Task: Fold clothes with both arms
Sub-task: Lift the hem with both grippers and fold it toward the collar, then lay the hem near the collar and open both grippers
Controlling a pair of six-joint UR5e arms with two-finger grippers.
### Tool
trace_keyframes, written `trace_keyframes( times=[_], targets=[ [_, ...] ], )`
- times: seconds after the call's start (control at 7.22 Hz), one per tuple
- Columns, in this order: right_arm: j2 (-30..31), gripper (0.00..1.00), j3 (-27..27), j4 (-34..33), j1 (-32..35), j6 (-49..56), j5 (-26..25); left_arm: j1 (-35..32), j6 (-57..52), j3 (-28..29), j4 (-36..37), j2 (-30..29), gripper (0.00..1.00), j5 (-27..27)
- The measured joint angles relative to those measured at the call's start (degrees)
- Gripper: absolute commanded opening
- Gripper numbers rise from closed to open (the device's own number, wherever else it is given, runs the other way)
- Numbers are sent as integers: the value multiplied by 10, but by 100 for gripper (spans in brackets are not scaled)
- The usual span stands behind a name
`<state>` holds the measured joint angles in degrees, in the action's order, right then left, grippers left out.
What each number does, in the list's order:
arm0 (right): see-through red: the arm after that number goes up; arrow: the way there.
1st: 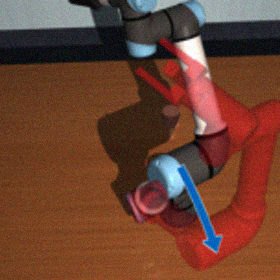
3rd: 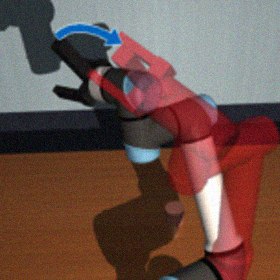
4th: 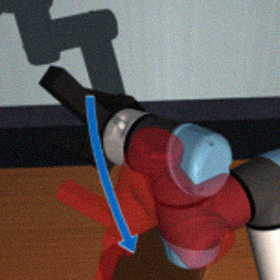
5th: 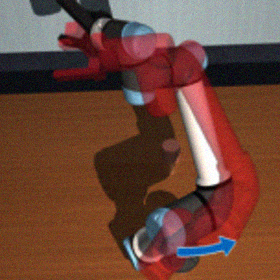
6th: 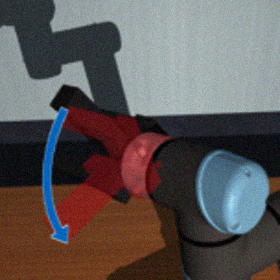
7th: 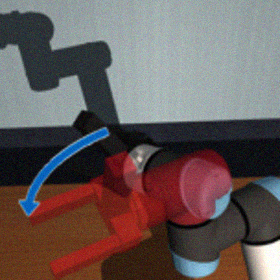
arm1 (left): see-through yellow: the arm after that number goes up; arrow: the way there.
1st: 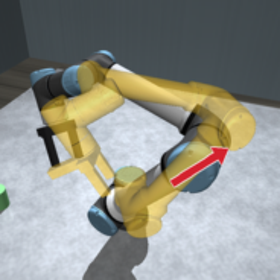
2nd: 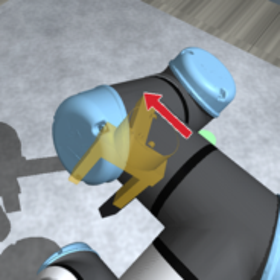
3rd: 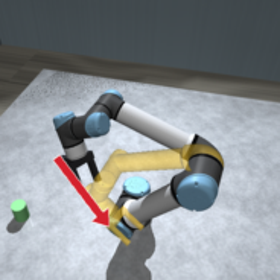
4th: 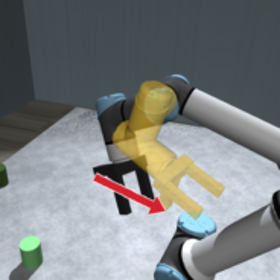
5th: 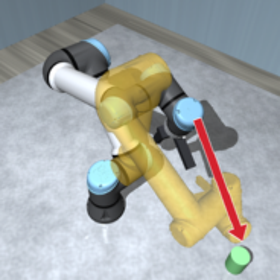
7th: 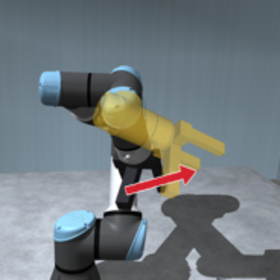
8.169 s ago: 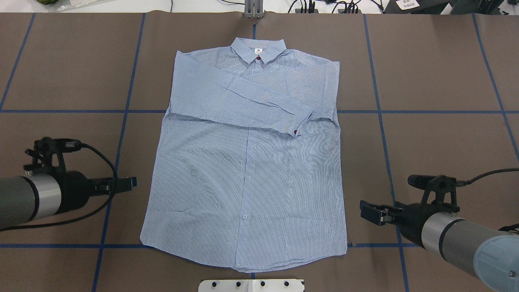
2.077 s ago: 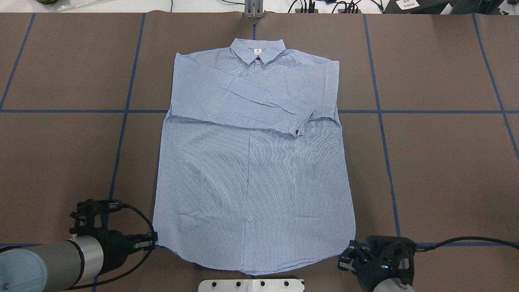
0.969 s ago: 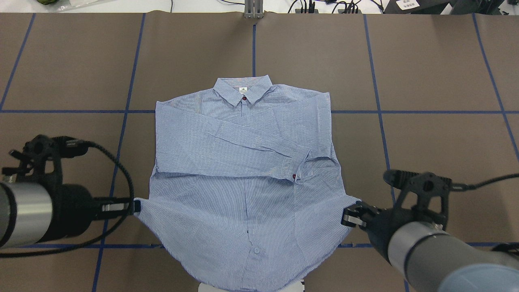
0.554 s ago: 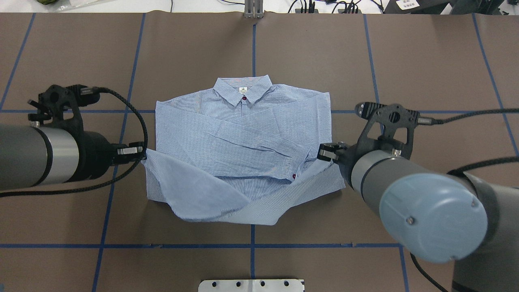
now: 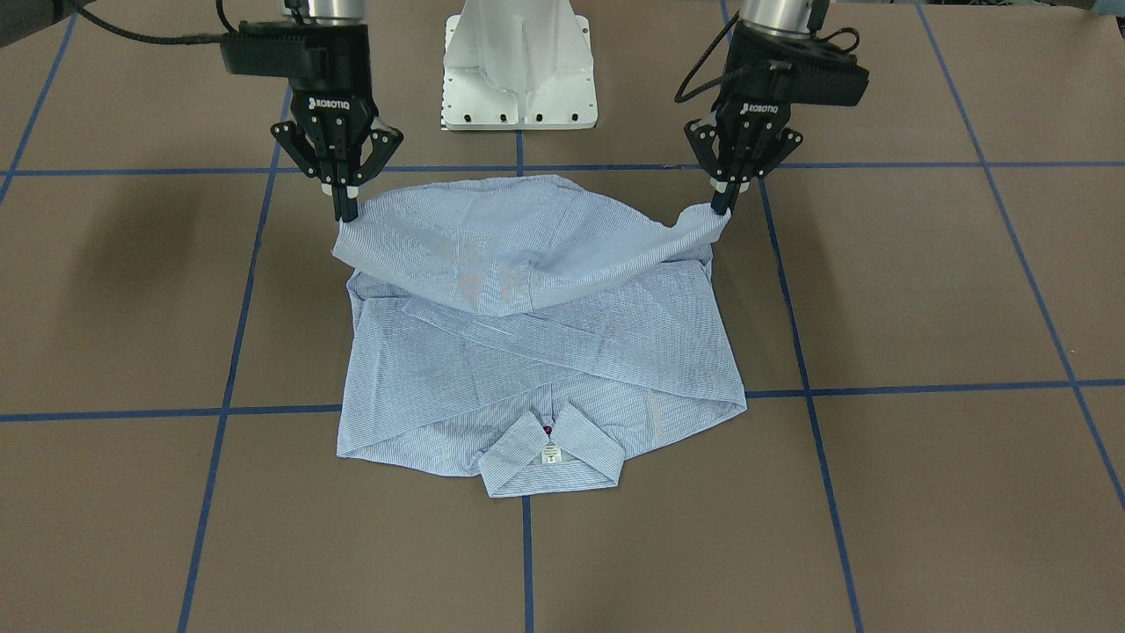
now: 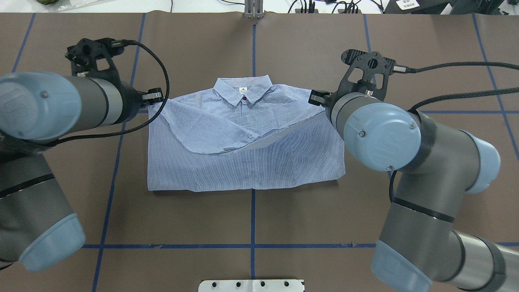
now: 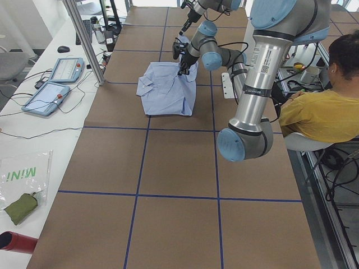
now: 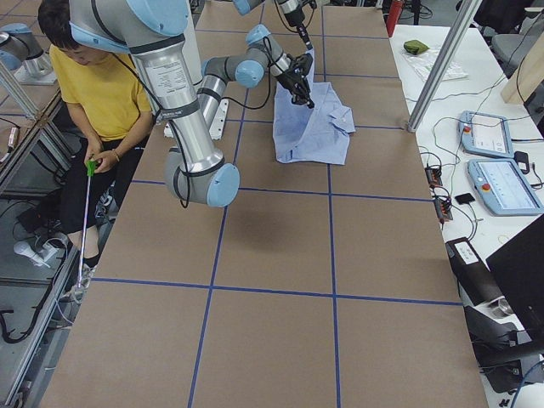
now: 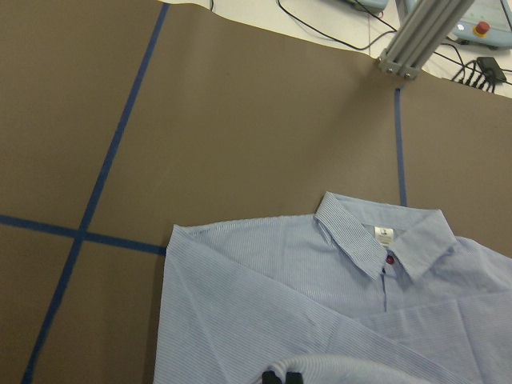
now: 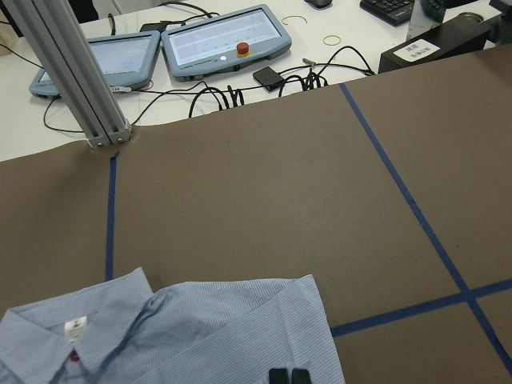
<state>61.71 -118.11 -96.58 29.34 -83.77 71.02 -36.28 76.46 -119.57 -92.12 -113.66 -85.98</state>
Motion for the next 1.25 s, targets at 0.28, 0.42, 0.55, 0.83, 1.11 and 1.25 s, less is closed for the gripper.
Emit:
trace_keyframes(
  times=[0.28, 0.42, 0.55, 0.83, 1.11, 1.25],
  targets=[
    [0, 0, 100, 84, 21, 23, 1, -3, -17, 107, -89, -8, 0, 30],
    [0, 0, 146, 129, 27, 33, 4, -3, -23, 162, -146, -9, 0, 38],
    [-1, 0, 186, 174, 32, 40, 8, -4, -45, 208, -192, -10, 0, 48],
    [-7, 0, 230, 222, 43, 51, 18, -4, -92, 252, -241, -12, 0, 55],
    [-18, 0, 256, 231, 50, 63, 29, -4, -103, 270, -251, -13, 0, 55],
    [-19, 0, 266, 232, 54, 74, 33, -5, -116, 274, -253, -14, 0, 54]
  ],
)
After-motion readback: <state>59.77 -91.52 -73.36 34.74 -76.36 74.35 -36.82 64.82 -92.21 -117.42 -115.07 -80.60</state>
